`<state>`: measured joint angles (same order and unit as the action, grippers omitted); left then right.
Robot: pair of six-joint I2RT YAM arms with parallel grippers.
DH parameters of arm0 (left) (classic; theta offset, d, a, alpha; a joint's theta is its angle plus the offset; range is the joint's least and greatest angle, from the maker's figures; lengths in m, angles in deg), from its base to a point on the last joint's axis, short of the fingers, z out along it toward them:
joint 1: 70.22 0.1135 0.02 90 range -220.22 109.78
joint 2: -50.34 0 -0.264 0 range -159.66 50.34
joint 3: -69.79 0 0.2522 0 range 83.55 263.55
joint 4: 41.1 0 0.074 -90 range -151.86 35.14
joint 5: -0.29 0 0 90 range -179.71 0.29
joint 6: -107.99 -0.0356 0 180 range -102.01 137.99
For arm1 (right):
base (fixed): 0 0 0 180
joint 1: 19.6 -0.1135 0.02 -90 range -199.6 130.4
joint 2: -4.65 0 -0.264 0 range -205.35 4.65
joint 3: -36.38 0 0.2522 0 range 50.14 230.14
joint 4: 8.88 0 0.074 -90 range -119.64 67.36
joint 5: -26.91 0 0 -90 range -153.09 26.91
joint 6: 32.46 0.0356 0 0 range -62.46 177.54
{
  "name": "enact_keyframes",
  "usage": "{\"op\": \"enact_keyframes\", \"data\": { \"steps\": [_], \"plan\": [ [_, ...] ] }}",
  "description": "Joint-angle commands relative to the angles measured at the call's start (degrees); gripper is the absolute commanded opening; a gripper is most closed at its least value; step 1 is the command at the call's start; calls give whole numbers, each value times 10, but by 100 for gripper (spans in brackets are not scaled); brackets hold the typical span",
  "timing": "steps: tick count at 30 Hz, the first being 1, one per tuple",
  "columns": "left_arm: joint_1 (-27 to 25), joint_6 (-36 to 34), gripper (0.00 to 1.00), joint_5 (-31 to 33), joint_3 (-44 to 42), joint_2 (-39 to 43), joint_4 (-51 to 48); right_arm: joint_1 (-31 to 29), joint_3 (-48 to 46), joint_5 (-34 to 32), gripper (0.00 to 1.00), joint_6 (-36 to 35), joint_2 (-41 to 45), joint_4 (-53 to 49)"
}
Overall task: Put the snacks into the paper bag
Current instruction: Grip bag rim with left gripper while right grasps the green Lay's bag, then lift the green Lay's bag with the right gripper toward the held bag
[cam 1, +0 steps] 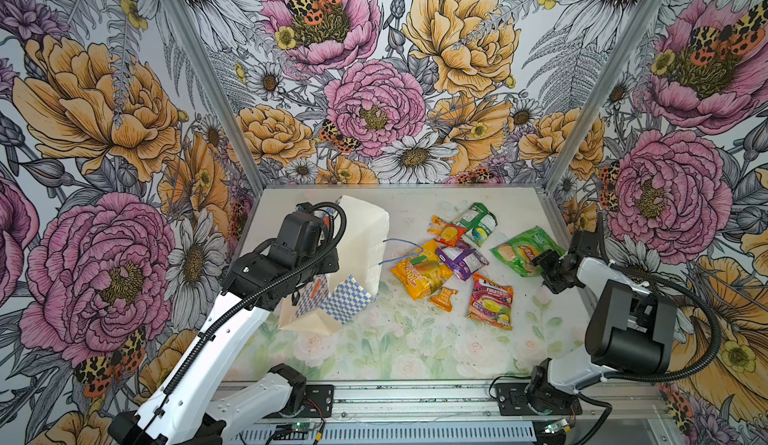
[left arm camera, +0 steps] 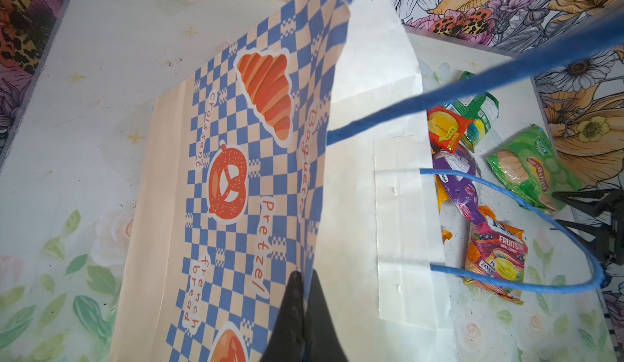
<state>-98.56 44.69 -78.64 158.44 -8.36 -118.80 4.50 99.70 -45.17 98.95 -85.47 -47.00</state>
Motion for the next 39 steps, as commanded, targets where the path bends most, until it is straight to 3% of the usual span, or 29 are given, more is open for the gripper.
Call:
{"op": "enact_keyframes", "data": {
  "steps": [1, 5, 13, 17, 32, 39],
  "plan": [
    [-4, 10, 0, -13, -7, 6, 17, 0, -7, 35, 65, 21, -27, 67],
    [-9, 16, 0, -11, -11, 2, 19, -6, -12, 34, 60, 27, -51, 76],
    [-17, 21, 0, -5, -9, -4, 24, -7, -53, 19, 25, 35, -35, 102],
    [-18, 21, 0, -3, -9, -3, 23, -5, -69, 3, 13, 36, 12, 102],
    [-21, 16, 0, 4, -7, -18, 23, -13, -49, 1, 4, -3, 151, 13],
    [-38, 10, 0, 24, 20, -41, 22, -90, 35, -25, 0, -46, 236, -110]
  ]
}}
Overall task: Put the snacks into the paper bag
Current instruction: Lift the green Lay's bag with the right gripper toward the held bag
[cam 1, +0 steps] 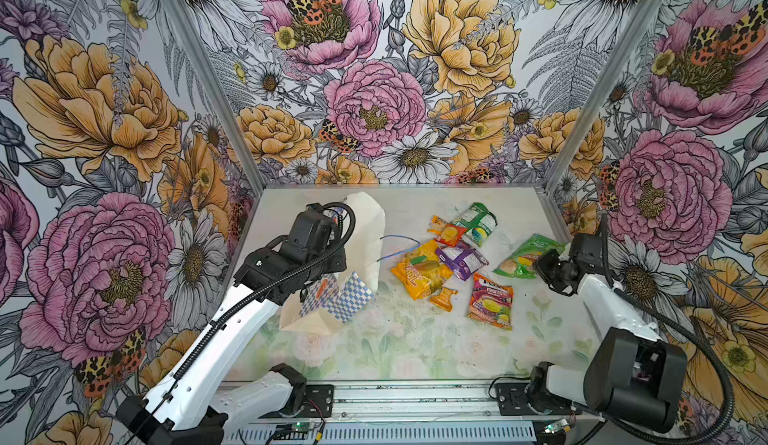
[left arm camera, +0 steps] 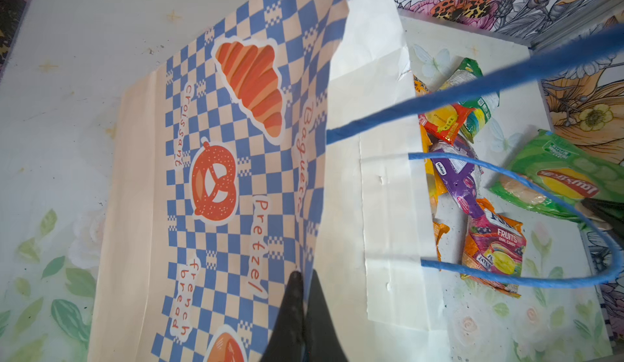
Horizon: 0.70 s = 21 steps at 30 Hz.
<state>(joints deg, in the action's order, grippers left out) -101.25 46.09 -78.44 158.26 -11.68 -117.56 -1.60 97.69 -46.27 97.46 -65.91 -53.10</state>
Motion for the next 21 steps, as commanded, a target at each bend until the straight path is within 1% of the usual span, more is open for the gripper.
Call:
{"op": "enact_keyframes", "data": {
  "steps": [1, 6, 10, 17, 21],
  "plan": [
    [-18, -4, 0, 30, 27, -12, 9, -42, 70, -18, 0, -33, 51, -66],
    [-42, 1, 0, 41, 52, -27, 10, -106, 162, -30, 0, -50, 96, -131],
    [-55, 2, 0, 44, 64, -38, 9, -162, 237, -22, 0, -52, 100, -166],
    [-76, 11, 0, 47, 74, -55, 10, -302, 330, -34, 0, -25, 84, -180],
    [-82, 17, 0, 49, 79, -63, 11, -394, 365, -70, 0, -9, 75, -180]
  ]
}}
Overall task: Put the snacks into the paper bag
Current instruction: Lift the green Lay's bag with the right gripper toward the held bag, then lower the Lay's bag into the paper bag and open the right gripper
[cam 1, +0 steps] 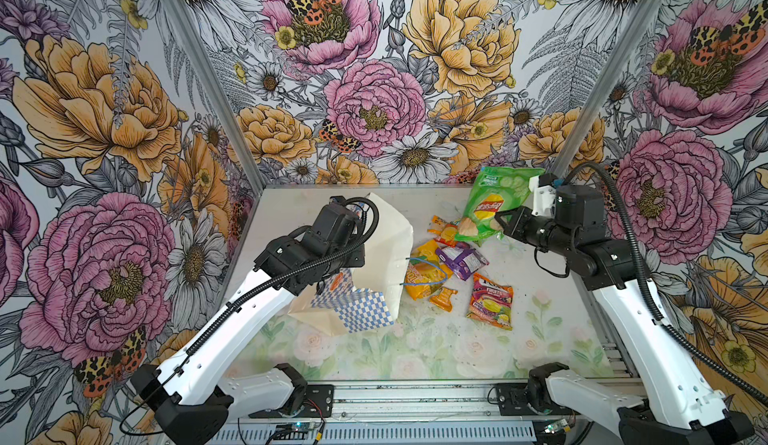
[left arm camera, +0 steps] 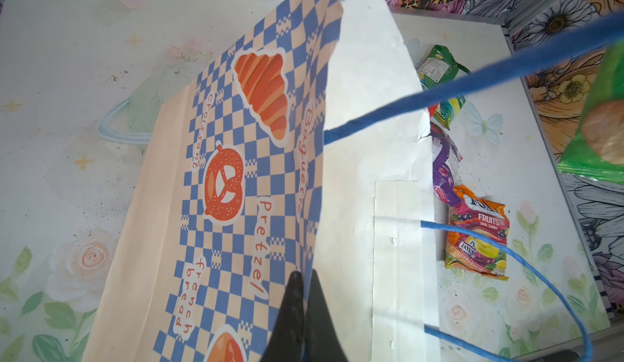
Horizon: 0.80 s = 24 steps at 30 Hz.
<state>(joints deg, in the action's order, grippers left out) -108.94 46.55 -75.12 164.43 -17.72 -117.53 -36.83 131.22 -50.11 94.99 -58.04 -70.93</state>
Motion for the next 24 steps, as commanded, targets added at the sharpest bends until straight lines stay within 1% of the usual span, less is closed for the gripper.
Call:
{"op": "enact_keyframes", "data": {
  "steps": [1, 5, 11, 17, 18, 19, 24],
  "plan": [
    [-6, 14, 0, 17, 18, -4, 11, -67, 35, -41, 0, 19, -7, 0],
    [-11, 16, 0, 21, 22, -11, 11, -147, 53, -72, 0, 23, -24, -1],
    [-17, 21, 0, 24, 27, -15, 11, -228, 60, -92, 0, 44, -54, 13],
    [-17, 30, 0, 31, 29, -16, 11, -278, 28, -99, 0, 80, -66, 45],
    [-17, 31, 0, 32, 28, -16, 11, -279, 21, -98, 0, 86, -67, 52],
    [-18, 34, 0, 34, 28, -16, 11, -302, 14, -98, 0, 94, -68, 57],
    [-19, 40, 0, 39, 28, -20, 11, -344, -15, -109, 0, 125, -68, 75]
  ]
}}
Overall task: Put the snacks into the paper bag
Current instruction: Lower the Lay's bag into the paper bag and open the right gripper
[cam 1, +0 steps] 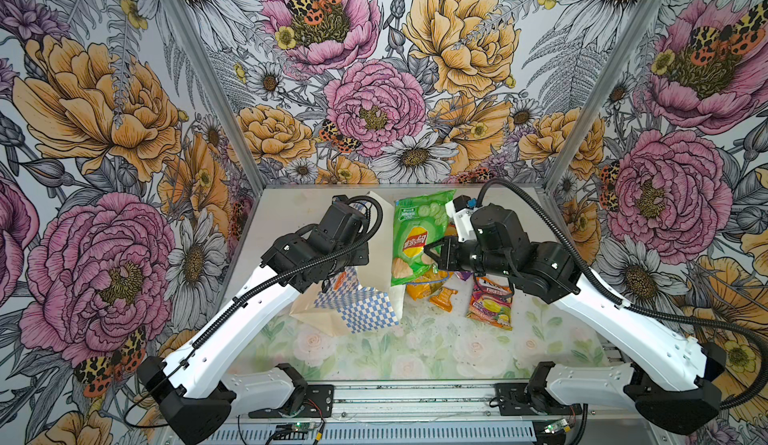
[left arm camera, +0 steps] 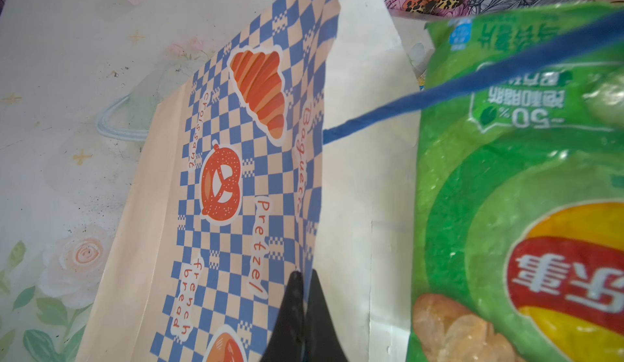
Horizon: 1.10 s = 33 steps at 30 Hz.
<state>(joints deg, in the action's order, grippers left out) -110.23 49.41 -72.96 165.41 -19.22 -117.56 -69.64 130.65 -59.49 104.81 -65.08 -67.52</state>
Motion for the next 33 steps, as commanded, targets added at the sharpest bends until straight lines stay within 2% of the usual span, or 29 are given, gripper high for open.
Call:
{"op": "enact_keyframes", "data": {
  "steps": [1, 6, 9, 13, 21, 29, 33],
  "plan": [
    [-6, 12, 0, 18, 18, -5, 11, -25, -13, -17, 0, 31, 1, 44],
    [-12, 13, 0, 17, 21, -6, 13, -49, -31, -17, 0, 52, -15, 59],
    [-34, 1, 0, 16, 27, -5, 23, -49, -29, -11, 0, 61, -30, 63],
    [-67, -1, 0, 45, 32, -2, 23, -43, -15, 8, 0, 69, -51, 71],
    [-92, 21, 0, 47, 18, 5, 31, -30, -47, -16, 0, 104, -66, 100],
    [-135, 40, 0, 54, 15, 13, 54, -30, -59, -71, 0, 127, -105, 112],
    [-140, 37, 0, 56, 14, 13, 54, -22, -56, -53, 0, 117, -135, 120]
  ]
}}
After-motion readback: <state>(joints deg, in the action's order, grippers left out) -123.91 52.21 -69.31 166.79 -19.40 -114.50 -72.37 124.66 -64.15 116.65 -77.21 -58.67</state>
